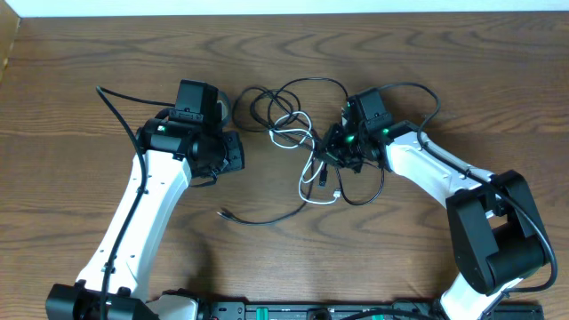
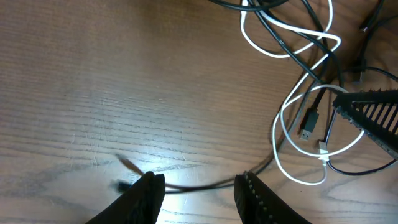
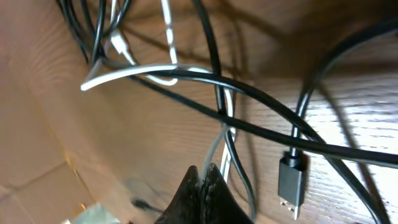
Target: Untangle cables
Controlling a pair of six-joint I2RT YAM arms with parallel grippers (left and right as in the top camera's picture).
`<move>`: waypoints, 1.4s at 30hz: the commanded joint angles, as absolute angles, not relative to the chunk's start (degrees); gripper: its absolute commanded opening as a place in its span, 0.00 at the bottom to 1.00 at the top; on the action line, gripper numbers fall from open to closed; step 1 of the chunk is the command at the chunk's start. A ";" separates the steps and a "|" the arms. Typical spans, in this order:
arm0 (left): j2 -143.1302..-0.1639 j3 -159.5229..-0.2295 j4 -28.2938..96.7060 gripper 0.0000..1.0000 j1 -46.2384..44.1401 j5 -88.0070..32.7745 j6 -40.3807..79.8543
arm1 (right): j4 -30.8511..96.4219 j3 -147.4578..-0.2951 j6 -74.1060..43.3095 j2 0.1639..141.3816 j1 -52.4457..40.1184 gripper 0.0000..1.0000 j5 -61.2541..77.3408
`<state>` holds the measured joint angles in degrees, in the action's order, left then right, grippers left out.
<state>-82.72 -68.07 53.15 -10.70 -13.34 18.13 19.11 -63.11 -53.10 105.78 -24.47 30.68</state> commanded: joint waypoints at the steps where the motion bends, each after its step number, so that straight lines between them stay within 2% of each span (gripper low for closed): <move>1: -82.30 -68.55 53.34 0.41 -10.68 -12.78 17.80 | 19.07 -63.33 -47.75 103.15 -24.69 0.01 33.15; 7: -82.30 -68.55 53.34 0.41 -10.68 -12.78 17.80 | 19.27 -63.99 -38.19 94.17 -24.05 0.01 31.03; 17: -82.30 -68.55 53.32 0.42 -10.68 -12.78 17.82 | 26.26 -69.93 -29.39 78.59 -18.11 0.01 9.39; 25: -82.30 -68.55 53.32 0.41 -10.68 -12.78 17.82 | 38.81 -84.64 -24.21 75.85 -4.56 0.01 9.17; 30: -82.30 -68.55 53.30 0.41 -10.68 -12.78 17.80 | 42.00 -91.66 -23.44 75.85 2.50 0.01 9.45; 34: -82.30 -68.55 53.28 0.42 -10.68 -12.78 17.80 | 41.89 -97.95 -23.09 75.88 9.26 0.01 12.64; 42: -82.30 -68.55 53.28 0.41 -10.68 -12.78 17.80 | 35.42 -104.51 -25.10 75.88 14.85 0.01 12.64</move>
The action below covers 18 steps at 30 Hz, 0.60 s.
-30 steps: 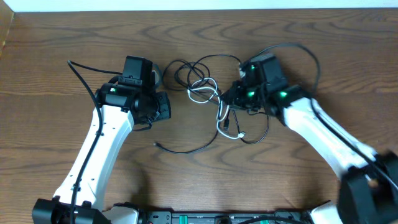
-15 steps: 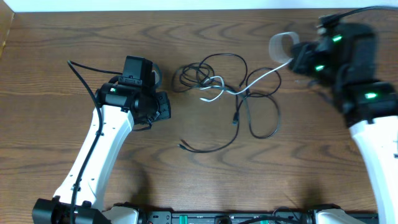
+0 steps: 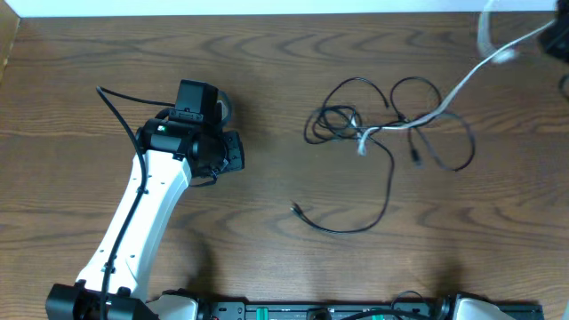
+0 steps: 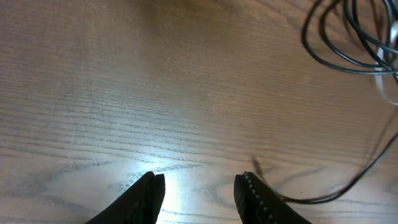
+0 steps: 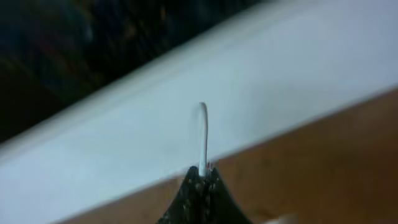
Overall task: Untangle cables
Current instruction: 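Pull the white cable out of the tangle toward the right edge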
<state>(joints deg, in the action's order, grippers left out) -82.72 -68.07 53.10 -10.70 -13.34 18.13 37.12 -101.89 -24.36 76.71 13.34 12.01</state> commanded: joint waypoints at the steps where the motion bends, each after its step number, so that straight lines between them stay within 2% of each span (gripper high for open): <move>1: -82.30 -68.55 53.28 0.42 -10.68 -12.78 17.82 | 34.13 -104.90 -26.00 75.88 15.14 0.01 12.95; 7: -82.30 -68.55 53.28 0.42 -10.68 -12.78 17.82 | 23.64 -105.12 -32.21 76.16 15.38 0.01 18.63; 12: -82.30 -68.55 53.30 0.41 -10.68 -12.78 17.80 | 11.81 -105.12 -38.11 76.51 15.42 0.01 17.87; 15: -82.30 -68.55 53.30 0.41 -10.68 -12.78 17.80 | 6.04 -105.12 -38.94 76.51 15.44 0.01 13.74; 18: -82.30 -68.55 53.30 0.41 -10.68 -12.78 17.80 | 5.58 -105.12 -38.17 76.49 15.53 0.01 6.55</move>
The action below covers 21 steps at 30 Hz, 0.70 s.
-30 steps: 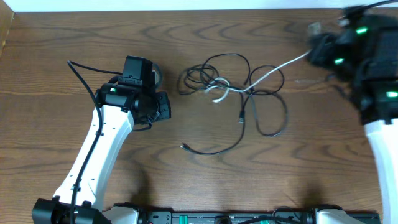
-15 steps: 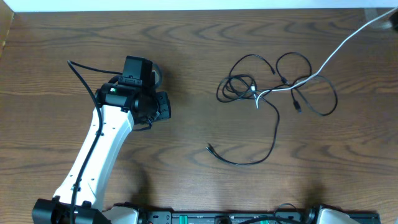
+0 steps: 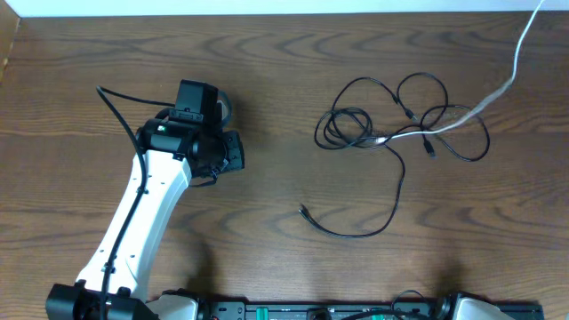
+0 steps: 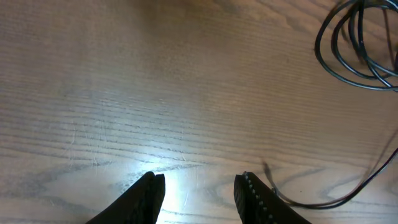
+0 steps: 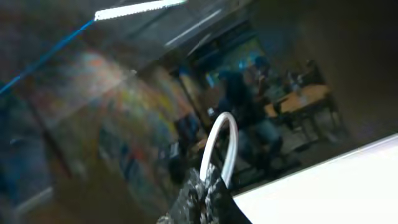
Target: Untangle cables
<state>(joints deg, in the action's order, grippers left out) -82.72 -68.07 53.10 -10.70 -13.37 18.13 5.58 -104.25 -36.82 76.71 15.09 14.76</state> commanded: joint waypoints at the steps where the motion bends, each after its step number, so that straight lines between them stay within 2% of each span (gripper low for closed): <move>1: -82.30 -68.55 53.30 0.41 -10.68 -12.78 17.80 | 6.33 -105.12 -36.80 76.51 15.77 0.01 4.19; 11: -82.30 -68.55 53.32 0.41 -10.68 -12.78 17.80 | 19.66 -105.10 -21.58 79.75 20.95 0.01 -22.90; 16: -82.30 -68.55 53.30 0.42 -10.68 -12.78 17.82 | 23.79 -105.10 -15.44 82.98 25.08 0.01 -25.61; 21: -82.30 -68.55 53.30 0.42 -10.68 -12.78 17.82 | 36.23 -105.08 -15.22 88.71 29.21 0.01 -27.51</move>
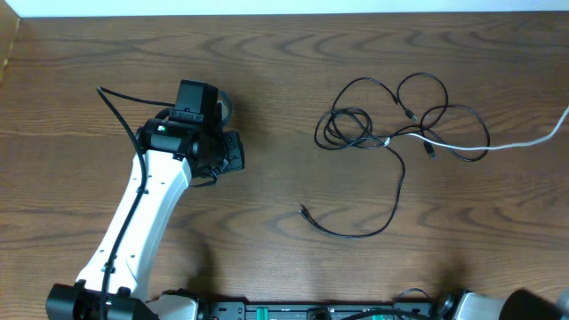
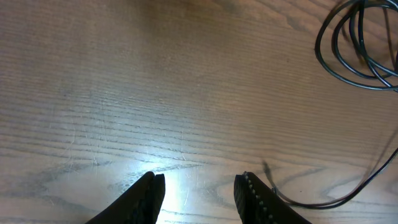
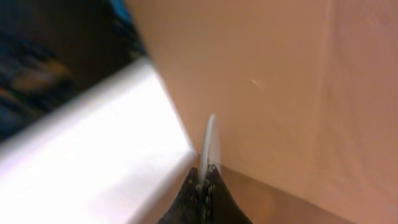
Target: Untangle cables
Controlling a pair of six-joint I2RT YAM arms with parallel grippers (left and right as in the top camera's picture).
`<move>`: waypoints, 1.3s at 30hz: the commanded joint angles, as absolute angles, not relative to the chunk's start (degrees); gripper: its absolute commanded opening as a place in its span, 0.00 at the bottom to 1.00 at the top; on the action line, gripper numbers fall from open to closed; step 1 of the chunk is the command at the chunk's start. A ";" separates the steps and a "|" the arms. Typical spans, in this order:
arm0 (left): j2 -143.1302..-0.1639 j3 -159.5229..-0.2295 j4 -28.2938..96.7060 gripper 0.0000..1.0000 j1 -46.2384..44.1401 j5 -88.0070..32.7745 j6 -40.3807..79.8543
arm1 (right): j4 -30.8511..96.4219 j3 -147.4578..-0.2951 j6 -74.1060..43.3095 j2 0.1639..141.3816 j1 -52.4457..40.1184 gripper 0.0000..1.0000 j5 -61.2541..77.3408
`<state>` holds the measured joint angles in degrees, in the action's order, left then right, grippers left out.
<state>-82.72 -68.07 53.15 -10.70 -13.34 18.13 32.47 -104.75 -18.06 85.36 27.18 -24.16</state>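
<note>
A loose tangle of black cables (image 1: pixel 356 124) lies right of the table's centre, with one black tail ending at a plug (image 1: pixel 304 211). A white cable (image 1: pixel 480 144) runs from the tangle's middle out past the right edge of the overhead view. In the right wrist view my right gripper (image 3: pixel 203 174) is shut on the white cable (image 3: pixel 209 140); that arm is outside the overhead view. My left gripper (image 2: pixel 199 190) hovers open over bare wood, left of the black loops (image 2: pixel 348 56), holding nothing.
The left arm (image 1: pixel 151 196) stretches from the front edge to the table's left middle. A pale wall strip (image 1: pixel 284 7) borders the far edge. The right wrist view shows only a tan surface and a bright white band.
The white cable left the overhead view at the top right corner before; now it exits lower, at the middle of the right edge. The black cables and left arm have not moved.
My right gripper was shut on the white cable inside a dense knot at the table's centre. Then that arm was gone to the upper right, the white cable stretched after it and the knot shifted right and loosened. Now the white cable trails out the right edge.
</note>
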 commanded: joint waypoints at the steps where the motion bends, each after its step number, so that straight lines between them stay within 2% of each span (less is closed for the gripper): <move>1: -82.30 -68.55 53.30 0.42 -10.68 -12.78 17.82 | 38.63 -104.97 -16.29 89.86 29.71 0.01 -27.51; 4: -82.30 -68.55 53.30 0.42 -10.68 -12.78 17.82 | 43.90 -104.81 -20.49 93.01 30.61 0.01 -26.81; 10: -82.30 -68.55 53.30 0.41 -10.68 -12.78 17.82 | 47.66 -104.81 -20.53 97.73 30.68 0.03 -24.82; 11: -82.30 -68.55 53.30 0.42 -10.68 -12.78 17.82 | 47.90 -104.81 -20.51 98.17 30.65 0.08 -23.27; 12: -82.30 -68.55 53.28 0.42 -10.68 -12.78 17.82 | 48.14 -104.81 -20.49 98.35 30.68 0.23 -21.19; 13: -82.30 -68.55 53.28 0.41 -10.68 -12.78 17.82 | 48.34 -104.81 -18.83 98.39 30.65 0.43 -16.25; 15: -82.30 -68.55 53.30 0.41 -10.68 -12.78 17.82 | 48.73 -104.81 -16.56 98.35 30.65 0.54 -11.00; 16: -82.30 -68.55 53.30 0.42 -10.68 -12.78 17.82 | 50.52 -104.84 -16.43 98.35 30.65 0.67 -8.40; 19: -82.30 -68.55 53.32 0.42 -10.68 -12.80 17.82 | 56.29 -104.84 -16.43 98.35 30.65 0.74 -5.85; 24: -82.30 -68.55 53.32 0.41 -10.68 -12.80 17.82 | 73.10 -104.49 -12.80 98.59 30.63 0.93 8.43; 27: -82.30 -68.55 53.32 0.42 -10.68 -12.80 17.82 | 77.19 -102.50 -11.25 98.59 30.20 0.99 12.14; 32: -82.30 -68.55 53.30 0.41 -10.68 -12.80 17.82 | 75.48 -94.91 -6.52 98.59 27.83 0.99 14.48; 39: -82.30 -68.55 53.32 0.42 -10.68 -12.80 17.82 | 64.45 -80.60 -6.09 98.59 24.84 0.99 17.69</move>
<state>-82.72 -68.07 53.15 -10.70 -13.37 18.13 66.83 -84.07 -7.68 98.63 26.00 14.35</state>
